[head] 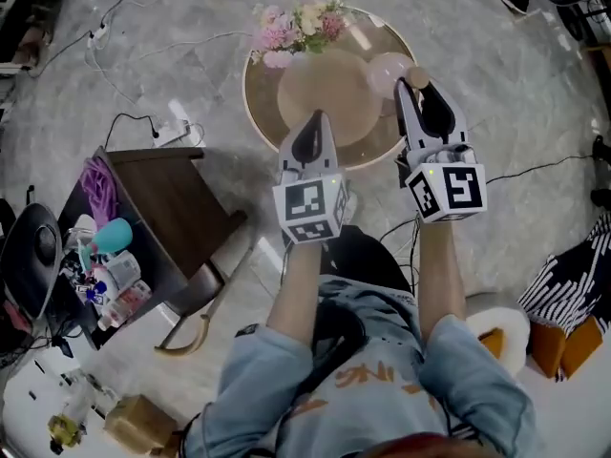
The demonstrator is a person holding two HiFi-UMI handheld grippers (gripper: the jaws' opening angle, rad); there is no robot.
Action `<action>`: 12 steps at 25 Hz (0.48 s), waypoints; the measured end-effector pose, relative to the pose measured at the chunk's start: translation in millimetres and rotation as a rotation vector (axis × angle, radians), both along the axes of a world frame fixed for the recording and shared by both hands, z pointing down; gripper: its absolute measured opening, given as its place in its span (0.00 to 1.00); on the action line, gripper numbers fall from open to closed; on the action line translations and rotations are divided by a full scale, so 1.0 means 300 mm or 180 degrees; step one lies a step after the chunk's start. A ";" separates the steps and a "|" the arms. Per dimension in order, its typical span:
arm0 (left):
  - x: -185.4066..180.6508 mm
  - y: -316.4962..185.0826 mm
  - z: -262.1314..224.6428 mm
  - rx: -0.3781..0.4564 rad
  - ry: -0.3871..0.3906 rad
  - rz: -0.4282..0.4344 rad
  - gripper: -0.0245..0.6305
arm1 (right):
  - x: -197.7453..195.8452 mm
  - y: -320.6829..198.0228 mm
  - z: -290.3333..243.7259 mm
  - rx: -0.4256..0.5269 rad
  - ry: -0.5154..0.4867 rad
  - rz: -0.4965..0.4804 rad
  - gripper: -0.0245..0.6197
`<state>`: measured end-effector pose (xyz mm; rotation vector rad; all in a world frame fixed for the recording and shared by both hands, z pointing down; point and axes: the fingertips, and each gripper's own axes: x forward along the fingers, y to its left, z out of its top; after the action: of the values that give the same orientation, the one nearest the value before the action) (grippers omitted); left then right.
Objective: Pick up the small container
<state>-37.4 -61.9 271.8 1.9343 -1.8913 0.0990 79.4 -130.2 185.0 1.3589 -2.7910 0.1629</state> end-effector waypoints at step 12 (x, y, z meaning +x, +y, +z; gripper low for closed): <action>-0.003 0.030 -0.322 0.0388 -0.0103 -0.0115 0.07 | 0.028 0.122 -0.282 0.0214 -0.0073 -0.0018 0.23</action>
<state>-38.2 -53.0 175.1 1.9872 -1.9948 0.0042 87.7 -93.5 100.4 1.3713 -2.8435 0.0859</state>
